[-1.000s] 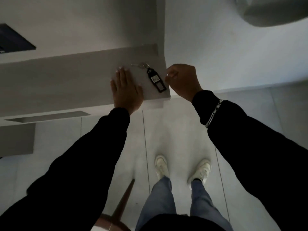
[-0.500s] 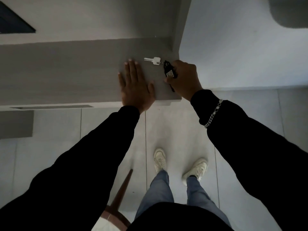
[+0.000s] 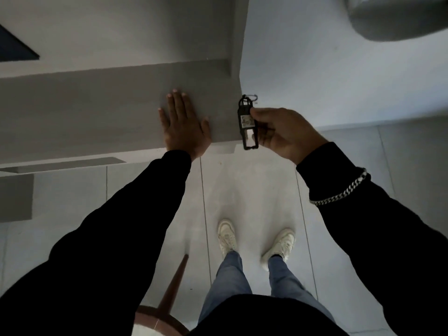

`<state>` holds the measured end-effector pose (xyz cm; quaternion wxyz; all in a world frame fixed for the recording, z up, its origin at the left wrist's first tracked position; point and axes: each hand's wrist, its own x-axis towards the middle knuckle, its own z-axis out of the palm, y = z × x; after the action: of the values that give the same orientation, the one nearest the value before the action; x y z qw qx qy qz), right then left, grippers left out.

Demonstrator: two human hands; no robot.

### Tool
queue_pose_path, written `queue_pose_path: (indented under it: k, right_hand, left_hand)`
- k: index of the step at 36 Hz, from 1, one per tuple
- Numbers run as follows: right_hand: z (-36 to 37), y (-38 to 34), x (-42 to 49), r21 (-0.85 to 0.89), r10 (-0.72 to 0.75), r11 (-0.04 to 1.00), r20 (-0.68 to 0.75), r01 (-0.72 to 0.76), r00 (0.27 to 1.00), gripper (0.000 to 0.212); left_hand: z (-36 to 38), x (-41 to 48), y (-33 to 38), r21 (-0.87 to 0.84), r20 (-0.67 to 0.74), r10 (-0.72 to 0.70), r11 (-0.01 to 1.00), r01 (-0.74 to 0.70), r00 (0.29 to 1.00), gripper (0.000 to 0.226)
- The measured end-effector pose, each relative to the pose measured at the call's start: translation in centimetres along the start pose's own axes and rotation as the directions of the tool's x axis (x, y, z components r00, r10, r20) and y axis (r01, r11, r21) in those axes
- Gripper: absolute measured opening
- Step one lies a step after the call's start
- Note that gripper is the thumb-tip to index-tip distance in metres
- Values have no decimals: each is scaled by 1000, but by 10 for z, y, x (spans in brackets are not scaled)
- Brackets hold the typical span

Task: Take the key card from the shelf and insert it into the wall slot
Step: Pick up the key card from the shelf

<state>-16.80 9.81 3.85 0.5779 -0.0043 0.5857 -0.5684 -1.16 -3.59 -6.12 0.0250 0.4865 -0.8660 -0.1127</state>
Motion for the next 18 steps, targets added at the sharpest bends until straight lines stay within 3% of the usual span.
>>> queue_pose_path:
  k: [5, 10, 14, 18]
  right_hand:
    - [-28, 6, -55, 34, -79, 996, 13, 78, 997, 12]
    - [-62, 5, -116, -62, -223, 973, -2, 223, 975, 11]
    - [-101, 11, -166, -100, -328, 941, -35, 323, 944, 6]
    - [-161, 23, -211, -99, -400, 915, -85, 392, 912, 5]
  left_hand:
    - [-33, 10, 24, -190, 171, 23, 982, 10, 985, 72]
    - [-72, -29, 91, -380, -16, 207, 904, -198, 978, 75]
    - [-77, -77, 154, -463, -131, 349, 806, -369, 928, 66]
    - [-81, -120, 231, -569, -161, 380, 718, -400, 911, 65]
